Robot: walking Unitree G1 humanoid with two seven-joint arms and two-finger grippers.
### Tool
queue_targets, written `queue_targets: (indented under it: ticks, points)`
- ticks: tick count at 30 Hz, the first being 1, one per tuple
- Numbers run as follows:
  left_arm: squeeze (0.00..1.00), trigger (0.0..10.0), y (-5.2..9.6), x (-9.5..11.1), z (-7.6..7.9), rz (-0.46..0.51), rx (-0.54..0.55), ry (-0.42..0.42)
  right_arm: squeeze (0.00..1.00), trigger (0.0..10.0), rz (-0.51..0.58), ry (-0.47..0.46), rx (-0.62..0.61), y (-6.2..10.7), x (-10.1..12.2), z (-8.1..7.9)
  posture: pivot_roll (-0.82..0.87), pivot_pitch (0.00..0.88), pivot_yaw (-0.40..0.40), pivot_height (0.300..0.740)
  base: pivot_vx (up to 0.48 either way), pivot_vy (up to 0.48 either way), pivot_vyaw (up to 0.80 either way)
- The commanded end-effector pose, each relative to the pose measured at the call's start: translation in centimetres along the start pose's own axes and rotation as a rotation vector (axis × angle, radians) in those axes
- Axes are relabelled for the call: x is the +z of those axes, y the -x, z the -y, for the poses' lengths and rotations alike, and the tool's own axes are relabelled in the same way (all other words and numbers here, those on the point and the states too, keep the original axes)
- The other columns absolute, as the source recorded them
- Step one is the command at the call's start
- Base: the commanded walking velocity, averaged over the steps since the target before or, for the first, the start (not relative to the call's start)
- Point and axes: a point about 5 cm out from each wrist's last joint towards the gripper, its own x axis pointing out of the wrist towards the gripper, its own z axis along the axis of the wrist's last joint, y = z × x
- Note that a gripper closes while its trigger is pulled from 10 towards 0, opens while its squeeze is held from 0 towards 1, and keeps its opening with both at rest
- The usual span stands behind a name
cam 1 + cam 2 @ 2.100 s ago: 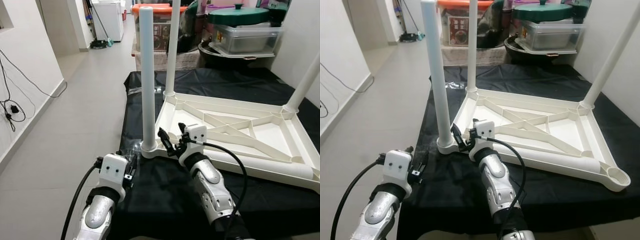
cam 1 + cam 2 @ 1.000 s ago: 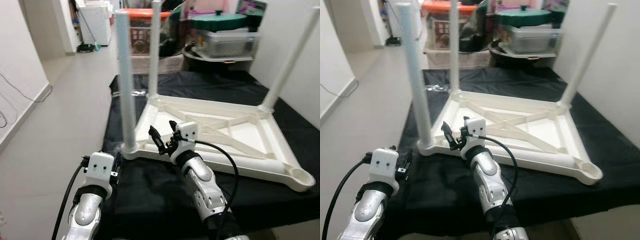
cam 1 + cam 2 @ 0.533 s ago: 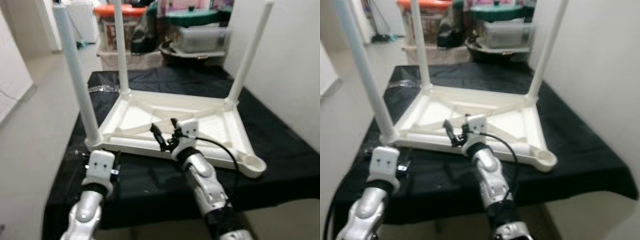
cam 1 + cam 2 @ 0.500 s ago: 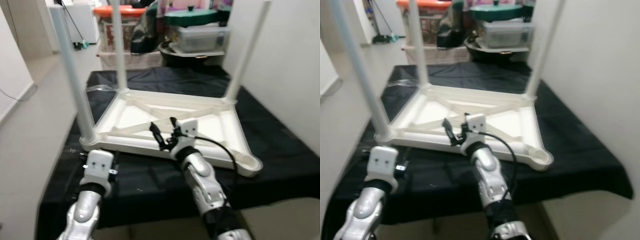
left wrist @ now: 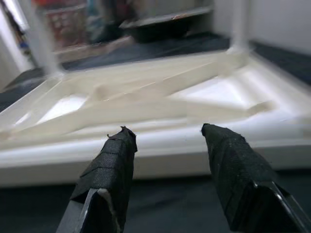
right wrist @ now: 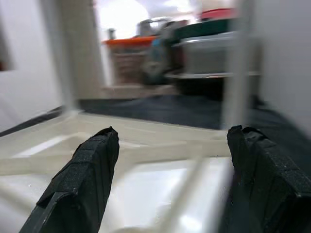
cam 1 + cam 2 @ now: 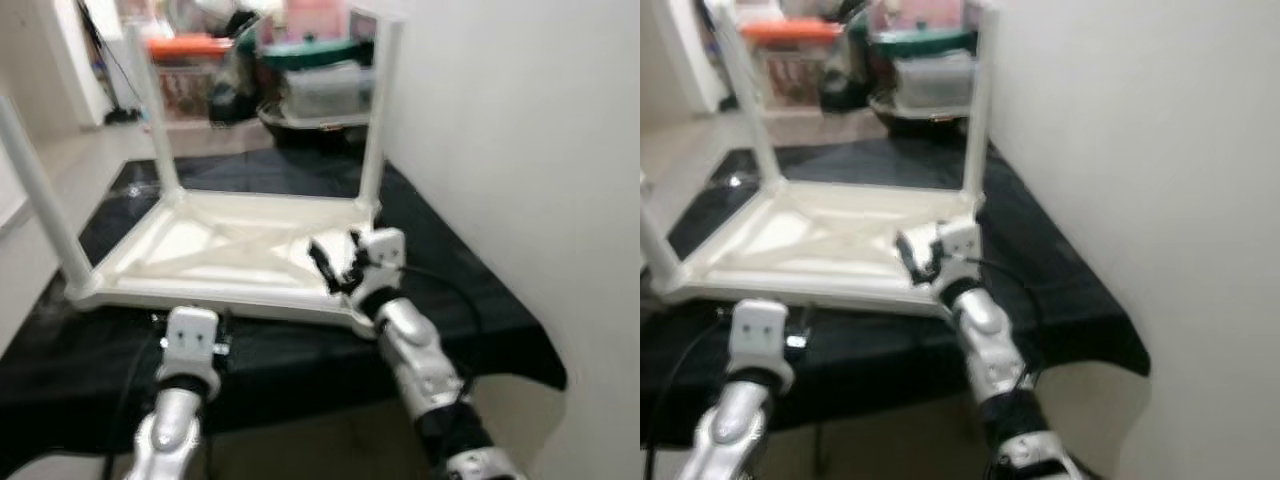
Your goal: Building children table
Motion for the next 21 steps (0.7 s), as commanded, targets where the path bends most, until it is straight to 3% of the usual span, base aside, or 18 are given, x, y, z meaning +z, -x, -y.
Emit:
queue_targets:
  ticks: [1, 8, 9, 13, 17, 19, 21]
  points:
    - [0.00, 10.0, 0.3, -0.6, -0.6, -0.035, 0.022, -0.007, 0.00, 10.0, -0.036, -0.060, 0.046, -1.0, 0.0, -0.9, 0.00, 0.000, -0.012, 0.740, 0.000, 0.000, 0.00]
    - [0.00, 10.0, 0.4, -0.6, -0.4, -0.038, 0.018, -0.006, 0.00, 10.0, -0.150, -0.054, 0.061, -2.5, 0.1, -0.2, 0.00, 0.000, -0.012, 0.740, 0.000, 0.000, 0.00]
    - [0.00, 10.0, 0.6, -0.6, -0.4, -0.042, 0.018, -0.005, 0.00, 10.0, -0.218, -0.025, 0.077, -3.5, 0.3, -0.1, 0.00, 0.000, -0.013, 0.740, 0.000, 0.000, 0.00]
    - [0.00, 10.0, 0.8, -0.6, -0.2, -0.051, 0.006, -0.002, 0.00, 10.0, -0.263, -0.067, 0.094, -4.4, 1.0, 0.1, 0.01, 0.000, -0.015, 0.740, 0.000, 0.000, 0.00]
    - [0.00, 10.0, 1.3, -0.8, 0.2, -0.074, -0.027, 0.008, 0.00, 10.0, -0.381, -0.127, 0.071, -5.3, 1.5, 1.2, 0.02, 0.000, -0.020, 0.740, 0.000, 0.000, 0.00]
    - [0.00, 10.0, 2.3, -1.4, 0.8, -0.123, -0.107, 0.022, 0.00, 10.0, -0.492, -0.178, 0.121, -5.1, 1.3, 1.4, 0.02, 0.010, -0.020, 0.740, 0.000, 0.000, 0.00]
    - [0.00, 10.0, 2.8, -1.7, 1.0, -0.141, -0.140, 0.028, 0.00, 10.0, -0.525, -0.200, 0.139, -5.0, 1.2, 1.5, 0.02, 0.012, -0.021, 0.740, 0.000, 0.000, 0.00]
